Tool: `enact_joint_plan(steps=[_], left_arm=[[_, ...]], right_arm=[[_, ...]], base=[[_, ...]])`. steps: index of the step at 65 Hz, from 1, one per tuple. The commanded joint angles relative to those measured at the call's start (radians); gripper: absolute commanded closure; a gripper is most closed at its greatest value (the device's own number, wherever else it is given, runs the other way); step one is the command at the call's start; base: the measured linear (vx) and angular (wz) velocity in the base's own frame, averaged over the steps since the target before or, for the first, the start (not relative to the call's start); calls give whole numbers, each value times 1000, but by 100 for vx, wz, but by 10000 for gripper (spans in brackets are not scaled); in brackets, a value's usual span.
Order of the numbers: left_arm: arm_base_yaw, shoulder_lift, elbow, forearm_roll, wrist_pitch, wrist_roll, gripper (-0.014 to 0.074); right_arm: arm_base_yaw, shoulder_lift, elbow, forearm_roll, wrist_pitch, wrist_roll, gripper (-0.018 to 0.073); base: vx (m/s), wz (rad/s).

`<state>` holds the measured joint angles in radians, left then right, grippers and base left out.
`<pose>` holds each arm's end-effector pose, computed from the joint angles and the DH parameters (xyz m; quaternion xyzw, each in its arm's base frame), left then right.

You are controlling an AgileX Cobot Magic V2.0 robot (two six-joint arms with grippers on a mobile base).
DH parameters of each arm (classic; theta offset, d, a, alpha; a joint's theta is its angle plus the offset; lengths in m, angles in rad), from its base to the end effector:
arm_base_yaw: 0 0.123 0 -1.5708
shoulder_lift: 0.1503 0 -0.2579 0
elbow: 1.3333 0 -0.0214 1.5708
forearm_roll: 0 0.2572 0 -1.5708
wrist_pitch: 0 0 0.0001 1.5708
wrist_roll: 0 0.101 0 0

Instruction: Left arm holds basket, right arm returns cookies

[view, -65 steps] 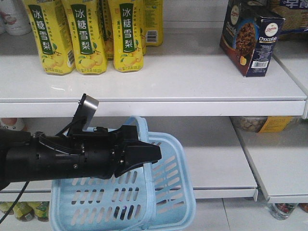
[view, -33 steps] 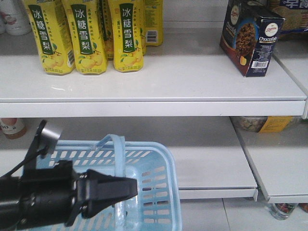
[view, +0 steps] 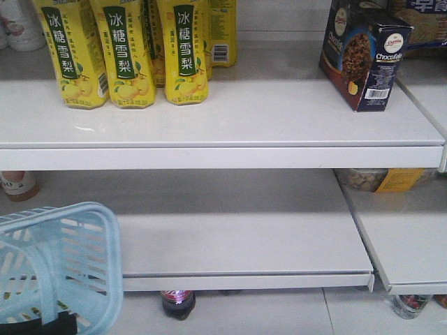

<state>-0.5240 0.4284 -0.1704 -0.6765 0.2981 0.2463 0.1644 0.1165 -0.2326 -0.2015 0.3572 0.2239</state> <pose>0.1053 -0.0824 0.2022 0.0988 0.8272 -0.3150 0.4546 0.0983 0.0091 0.2490 -0.0262 0.7566 0.0385 0.6522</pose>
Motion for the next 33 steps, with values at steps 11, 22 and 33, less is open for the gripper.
enact_joint_plan(steps=[11,22,33], left_arm=[[1,-147,69,649,-112,-516,601],[86,-221,154,760,-236,-554,599],[245,-337,175,764,-225,-553,599]], right_arm=[[-3,9,-28,-17,-76,-7,570],[-3,9,-28,-17,-76,-7,570],[-3,9,-28,-17,-76,-7,570]], base=[[0,0],[0,0],[0,0]])
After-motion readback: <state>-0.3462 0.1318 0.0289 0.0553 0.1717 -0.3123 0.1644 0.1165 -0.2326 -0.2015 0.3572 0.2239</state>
